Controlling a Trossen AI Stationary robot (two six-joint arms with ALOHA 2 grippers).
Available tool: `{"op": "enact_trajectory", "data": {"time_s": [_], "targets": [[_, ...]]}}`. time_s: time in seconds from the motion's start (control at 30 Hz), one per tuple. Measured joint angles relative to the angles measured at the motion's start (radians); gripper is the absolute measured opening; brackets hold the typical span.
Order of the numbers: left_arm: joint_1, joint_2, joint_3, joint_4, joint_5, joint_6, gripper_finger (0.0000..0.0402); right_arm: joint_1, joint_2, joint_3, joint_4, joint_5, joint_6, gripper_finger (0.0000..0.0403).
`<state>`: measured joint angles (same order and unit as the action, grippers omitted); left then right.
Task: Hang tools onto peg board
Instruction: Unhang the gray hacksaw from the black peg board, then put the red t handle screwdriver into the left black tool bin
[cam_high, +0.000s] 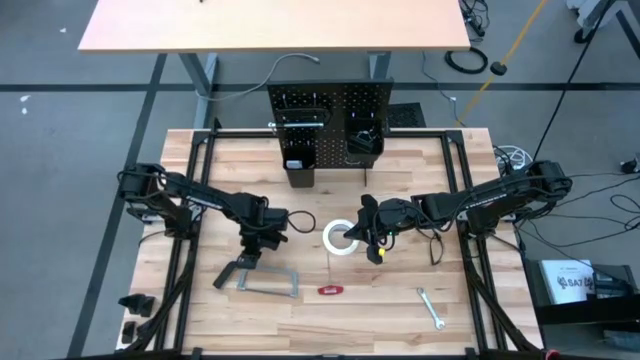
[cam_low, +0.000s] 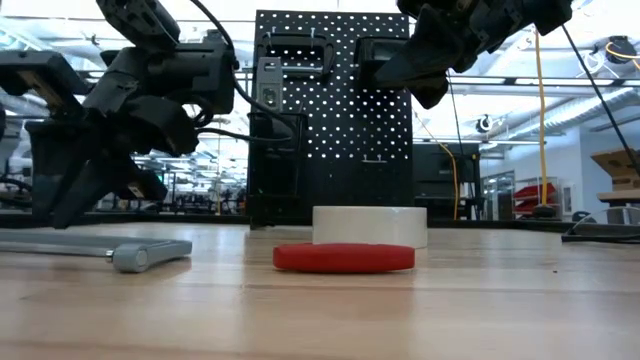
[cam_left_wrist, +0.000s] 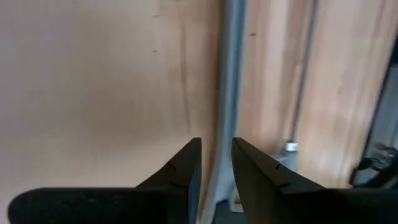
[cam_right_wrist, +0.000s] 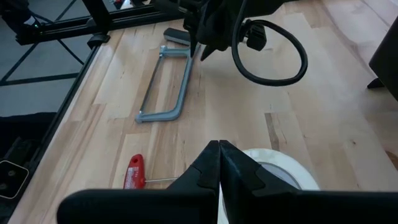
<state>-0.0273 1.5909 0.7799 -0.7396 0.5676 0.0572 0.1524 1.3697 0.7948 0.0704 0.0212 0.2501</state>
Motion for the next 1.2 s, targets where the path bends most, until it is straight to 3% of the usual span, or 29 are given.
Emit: {"op": "enact_trajectory", "data": {"time_s": [0.57, 0.7, 0.93, 1.07, 1.2], "targets": [[0.0, -0.062, 0.099, -0.001, -0.046, 0.036, 0.0093, 0.0, 0.0, 0.0, -0.001, 0.0, 0.0, 0.0], [-0.002, -0.082, 0.133, 0.107, -0.051, 0.037, 0.0093, 0.0, 0.0, 0.0, -0.007, 0.0, 0.0, 0.0], [-0.031, -0.089, 0.14, 0.441, -0.063, 0.103, 0.0093, 0.0, 0.0, 0.0, -0.098, 0.0, 0.039, 0.0], [-0.068, -0.089, 0.146, 0.571, -0.192, 0.229, 0.0093, 0.0, 0.0, 0.0, -0.182, 0.0, 0.084, 0.0], [-0.127, -0.089, 0.191, 0.562, -0.393, 0.369, 0.0093, 0.0, 0.0, 0.0, -0.276, 0.006, 0.151, 0.0]]}}
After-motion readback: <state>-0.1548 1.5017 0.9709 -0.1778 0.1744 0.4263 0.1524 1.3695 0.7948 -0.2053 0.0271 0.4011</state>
